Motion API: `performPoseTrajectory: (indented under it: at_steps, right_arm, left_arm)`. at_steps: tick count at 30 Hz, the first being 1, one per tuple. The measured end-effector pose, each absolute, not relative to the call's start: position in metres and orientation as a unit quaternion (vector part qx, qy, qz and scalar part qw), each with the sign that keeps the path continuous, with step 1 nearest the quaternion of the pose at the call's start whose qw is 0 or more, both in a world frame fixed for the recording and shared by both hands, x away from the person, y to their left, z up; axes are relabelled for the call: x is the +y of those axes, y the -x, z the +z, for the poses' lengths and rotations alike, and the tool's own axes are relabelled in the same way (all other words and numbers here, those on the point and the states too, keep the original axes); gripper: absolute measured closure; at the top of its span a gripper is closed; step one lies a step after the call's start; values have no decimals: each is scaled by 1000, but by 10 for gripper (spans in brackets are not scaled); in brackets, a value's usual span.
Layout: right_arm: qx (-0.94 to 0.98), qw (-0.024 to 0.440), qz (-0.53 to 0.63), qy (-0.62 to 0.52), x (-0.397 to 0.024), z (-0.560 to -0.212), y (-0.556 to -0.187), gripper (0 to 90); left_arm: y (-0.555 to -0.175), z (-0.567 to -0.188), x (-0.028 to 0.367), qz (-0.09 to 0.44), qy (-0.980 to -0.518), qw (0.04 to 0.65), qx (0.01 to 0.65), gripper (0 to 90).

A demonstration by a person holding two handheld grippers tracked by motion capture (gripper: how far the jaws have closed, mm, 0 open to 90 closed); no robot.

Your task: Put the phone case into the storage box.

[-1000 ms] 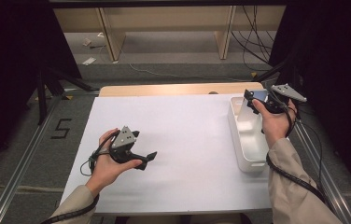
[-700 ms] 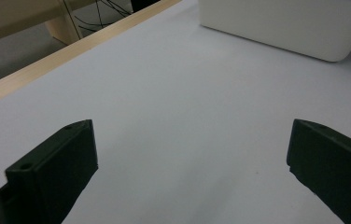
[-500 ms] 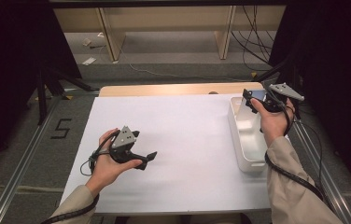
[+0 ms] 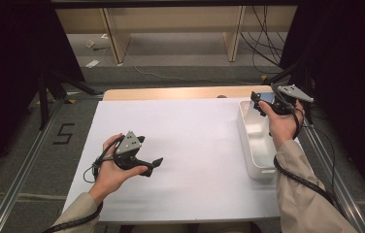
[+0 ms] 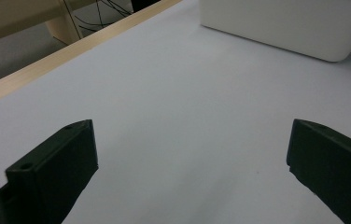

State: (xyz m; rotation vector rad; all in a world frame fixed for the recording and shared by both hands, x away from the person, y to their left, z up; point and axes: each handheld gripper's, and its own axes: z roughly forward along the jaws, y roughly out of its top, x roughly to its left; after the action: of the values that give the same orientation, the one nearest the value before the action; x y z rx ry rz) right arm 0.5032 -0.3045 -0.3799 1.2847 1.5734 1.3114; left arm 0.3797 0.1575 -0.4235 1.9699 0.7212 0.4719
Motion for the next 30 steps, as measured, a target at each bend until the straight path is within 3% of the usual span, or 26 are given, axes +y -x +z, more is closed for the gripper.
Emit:
performPoseTrajectory:
  at_steps: [30]
  right_arm:
    - [613, 349, 495, -507, -304, -386, -516, 189]
  left_arm:
    - [-380, -423, 158, 193, -806, 476, 294, 12]
